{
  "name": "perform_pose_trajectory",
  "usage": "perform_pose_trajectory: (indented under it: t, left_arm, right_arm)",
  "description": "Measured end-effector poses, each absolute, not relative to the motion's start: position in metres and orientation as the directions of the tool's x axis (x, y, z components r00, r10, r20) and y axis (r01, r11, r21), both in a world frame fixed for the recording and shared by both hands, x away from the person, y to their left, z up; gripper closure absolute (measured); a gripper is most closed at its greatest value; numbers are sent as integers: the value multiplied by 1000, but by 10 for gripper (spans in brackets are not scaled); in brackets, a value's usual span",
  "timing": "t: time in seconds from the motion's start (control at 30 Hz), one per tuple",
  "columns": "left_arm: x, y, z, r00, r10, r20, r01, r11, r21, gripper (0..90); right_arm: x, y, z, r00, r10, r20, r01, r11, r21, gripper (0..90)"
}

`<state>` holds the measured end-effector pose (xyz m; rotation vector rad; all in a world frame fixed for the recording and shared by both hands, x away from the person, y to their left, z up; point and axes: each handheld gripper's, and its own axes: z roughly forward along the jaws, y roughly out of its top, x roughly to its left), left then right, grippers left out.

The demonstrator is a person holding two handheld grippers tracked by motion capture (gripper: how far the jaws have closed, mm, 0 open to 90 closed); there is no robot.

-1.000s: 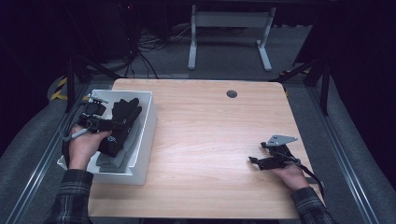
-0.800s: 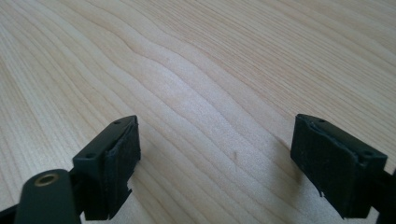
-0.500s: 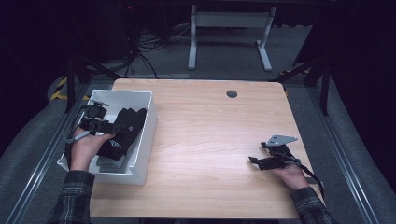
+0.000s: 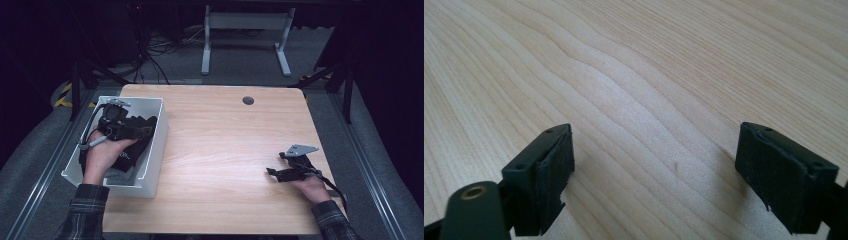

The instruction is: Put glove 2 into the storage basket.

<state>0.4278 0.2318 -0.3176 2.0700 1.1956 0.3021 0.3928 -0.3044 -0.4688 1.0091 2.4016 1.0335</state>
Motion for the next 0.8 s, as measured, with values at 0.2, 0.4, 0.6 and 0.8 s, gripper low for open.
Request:
perform_pose_trajectory:
  t: [0.2, 0.4, 0.6, 0.8]
  left_arm:
    - [420, 198, -309, 616, 773, -152, 603, -339, 722, 186]
    - [411, 160, -312, 677, 722, -143, 566, -387, 727, 181]
    - [403, 122, -329, 727, 670, -148, 537, -421, 731, 179]
    - [397, 88, -357, 767, 625, -146, 521, -474, 709, 175]
  right_arm:
    - [393, -304, -469, -691, 722, -27, 477, 484, 734, 165]
    - [393, -304, -469, -691, 722, -28, 477, 484, 734, 165]
    - [393, -304, -469, -691, 722, -27, 477, 484, 734, 165]
    - [393, -304, -469, -692, 721, -28, 476, 485, 734, 165]
